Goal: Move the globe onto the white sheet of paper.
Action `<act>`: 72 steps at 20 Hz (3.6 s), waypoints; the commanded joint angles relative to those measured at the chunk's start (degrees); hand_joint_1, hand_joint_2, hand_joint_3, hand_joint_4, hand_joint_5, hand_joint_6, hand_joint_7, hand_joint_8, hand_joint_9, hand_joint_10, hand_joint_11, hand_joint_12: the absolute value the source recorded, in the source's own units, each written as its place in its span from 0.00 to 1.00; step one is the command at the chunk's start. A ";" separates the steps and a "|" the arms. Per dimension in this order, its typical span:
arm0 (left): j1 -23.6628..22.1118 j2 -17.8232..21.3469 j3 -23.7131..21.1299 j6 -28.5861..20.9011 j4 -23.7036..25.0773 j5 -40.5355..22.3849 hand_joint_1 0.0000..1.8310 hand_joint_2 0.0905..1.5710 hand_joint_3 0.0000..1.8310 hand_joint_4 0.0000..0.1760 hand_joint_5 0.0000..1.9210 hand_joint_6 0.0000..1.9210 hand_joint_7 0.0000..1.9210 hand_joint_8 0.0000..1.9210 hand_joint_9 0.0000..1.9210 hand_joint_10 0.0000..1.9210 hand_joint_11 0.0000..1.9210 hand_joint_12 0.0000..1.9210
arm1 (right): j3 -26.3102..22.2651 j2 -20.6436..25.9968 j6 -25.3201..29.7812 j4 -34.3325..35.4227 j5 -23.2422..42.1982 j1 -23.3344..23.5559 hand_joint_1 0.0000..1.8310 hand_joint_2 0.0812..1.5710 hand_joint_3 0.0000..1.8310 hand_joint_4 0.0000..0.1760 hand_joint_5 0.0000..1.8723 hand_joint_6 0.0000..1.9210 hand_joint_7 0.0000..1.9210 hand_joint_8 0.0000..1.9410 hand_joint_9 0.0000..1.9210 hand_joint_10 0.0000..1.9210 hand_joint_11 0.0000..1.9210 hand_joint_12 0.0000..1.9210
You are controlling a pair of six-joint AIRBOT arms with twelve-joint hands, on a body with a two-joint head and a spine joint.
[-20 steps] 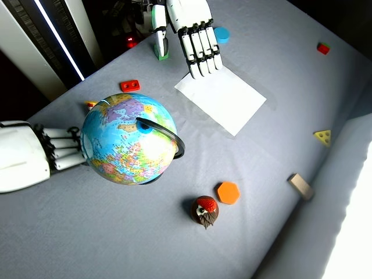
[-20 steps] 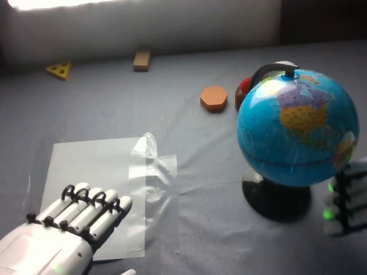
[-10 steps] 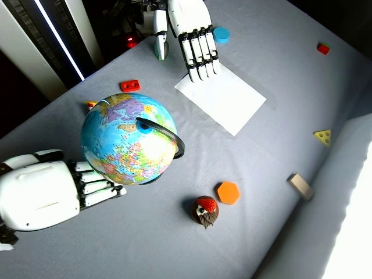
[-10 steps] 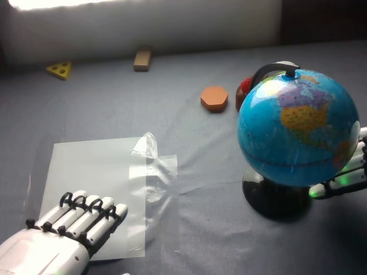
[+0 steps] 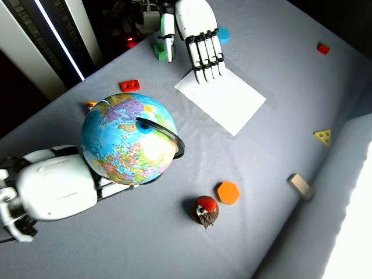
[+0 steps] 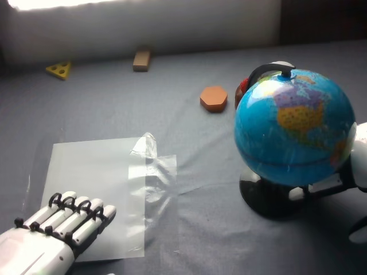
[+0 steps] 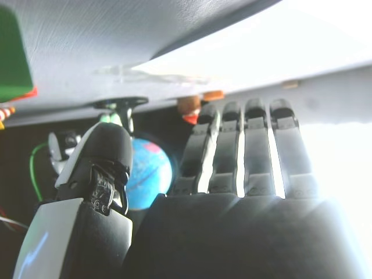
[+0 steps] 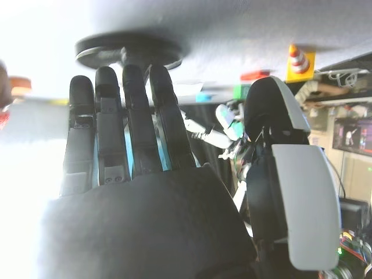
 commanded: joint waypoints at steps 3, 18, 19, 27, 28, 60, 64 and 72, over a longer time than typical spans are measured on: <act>0.61 -0.67 1.21 -1.09 4.75 -5.84 0.00 0.85 0.00 0.00 0.03 0.00 0.02 0.00 0.02 0.00 0.00 0.00 | 0.21 -1.65 -2.19 3.06 -0.31 0.17 0.09 0.73 0.00 0.00 0.17 0.00 0.17 0.00 0.16 0.00 0.00 0.42; 2.09 -2.26 2.86 -3.19 7.47 -5.91 0.00 0.85 0.00 0.00 0.02 0.00 0.02 0.00 0.02 0.00 0.00 0.00 | -4.14 -12.02 4.06 -8.42 -21.31 7.02 0.10 0.73 0.00 0.00 0.18 0.00 0.18 0.00 0.16 0.00 0.00 0.41; 2.08 -2.32 2.79 -3.19 7.47 -5.95 0.00 0.85 0.00 0.00 0.02 0.00 0.02 0.00 0.02 0.00 0.00 0.00 | -4.32 -13.00 4.09 -8.45 -22.58 7.55 0.10 0.73 0.00 0.00 0.18 0.00 0.18 0.00 0.17 0.00 0.00 0.41; 2.09 -2.51 2.20 -3.19 7.12 -6.15 0.00 0.85 0.00 0.00 0.03 0.00 0.02 0.00 0.01 0.00 0.00 0.00 | -4.59 -19.59 7.18 -13.11 -29.99 12.00 0.10 0.73 0.00 0.00 0.16 0.00 0.17 0.00 0.16 0.00 0.00 0.38; 2.13 -2.56 2.13 -3.17 7.12 -6.26 0.00 0.85 0.00 0.00 0.03 0.00 0.02 0.00 0.01 0.00 0.00 0.00 | -4.74 -20.55 7.18 -13.49 -31.22 12.28 0.10 0.73 0.00 0.00 0.16 0.00 0.17 0.00 0.16 0.00 0.00 0.38; 3.19 -1.17 0.86 -4.98 5.30 -6.52 0.00 0.85 0.00 0.00 0.03 0.00 0.02 0.00 0.02 0.00 0.00 0.00 | -12.25 -26.14 7.49 -13.80 -39.97 19.43 0.10 0.74 0.00 0.00 0.17 0.00 0.17 0.00 0.16 0.00 0.00 0.38; 3.45 -1.25 0.70 -4.98 5.05 -6.52 0.00 0.85 0.00 0.00 0.03 0.00 0.02 0.00 0.02 0.00 0.00 0.00 | -13.70 -24.32 7.65 -13.77 -39.60 19.43 0.10 0.74 0.00 0.00 0.17 0.00 0.17 0.00 0.16 0.00 0.00 0.38; 3.32 -1.23 -0.16 -5.06 3.55 -6.33 0.00 0.85 0.00 0.00 0.03 0.00 0.02 0.00 0.02 0.00 0.00 0.00 | -16.64 -19.27 12.97 -13.78 -40.79 20.86 0.10 0.74 0.00 0.00 0.17 0.00 0.17 0.00 0.16 0.00 0.00 0.38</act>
